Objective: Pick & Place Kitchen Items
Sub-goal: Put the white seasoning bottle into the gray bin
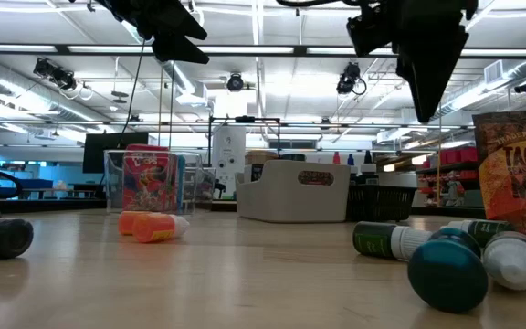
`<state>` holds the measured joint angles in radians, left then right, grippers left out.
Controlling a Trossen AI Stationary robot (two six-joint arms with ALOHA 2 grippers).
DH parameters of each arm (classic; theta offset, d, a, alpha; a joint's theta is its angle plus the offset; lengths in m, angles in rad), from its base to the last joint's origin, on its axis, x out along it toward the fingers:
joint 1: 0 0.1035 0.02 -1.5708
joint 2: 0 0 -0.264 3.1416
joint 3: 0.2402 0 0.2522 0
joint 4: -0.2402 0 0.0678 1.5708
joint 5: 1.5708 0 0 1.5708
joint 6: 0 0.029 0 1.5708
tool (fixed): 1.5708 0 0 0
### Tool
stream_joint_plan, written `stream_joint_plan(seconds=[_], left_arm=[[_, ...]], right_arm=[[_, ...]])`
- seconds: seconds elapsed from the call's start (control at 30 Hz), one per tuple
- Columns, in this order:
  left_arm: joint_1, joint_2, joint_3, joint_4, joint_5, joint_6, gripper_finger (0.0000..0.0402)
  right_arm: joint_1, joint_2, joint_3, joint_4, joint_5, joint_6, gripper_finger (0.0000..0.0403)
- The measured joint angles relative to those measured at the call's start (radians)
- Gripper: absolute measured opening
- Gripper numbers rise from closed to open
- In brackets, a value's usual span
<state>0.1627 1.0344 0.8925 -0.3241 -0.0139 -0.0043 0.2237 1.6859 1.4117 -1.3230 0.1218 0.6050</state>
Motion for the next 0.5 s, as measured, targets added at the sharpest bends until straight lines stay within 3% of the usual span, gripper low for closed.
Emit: stream_joint_plan(seconds=[0.1,0.3,0.5], left_arm=[[0.000,0.000,0.000,0.000,0.000,0.000,0.0355],[0.000,0.000,0.000,0.000,0.000,0.004,0.0355],[0.000,0.000,0.000,0.000,0.000,0.004,0.0355]], right_arm=[[0.028,0.000,0.000,-0.026,0.020,0.064,0.0233],[0.092,0.000,0.000,-0.063,-0.057,0.124,0.0233],[0.151,0.000,0.000,0.050,-0.091,0.142,0.0233]])
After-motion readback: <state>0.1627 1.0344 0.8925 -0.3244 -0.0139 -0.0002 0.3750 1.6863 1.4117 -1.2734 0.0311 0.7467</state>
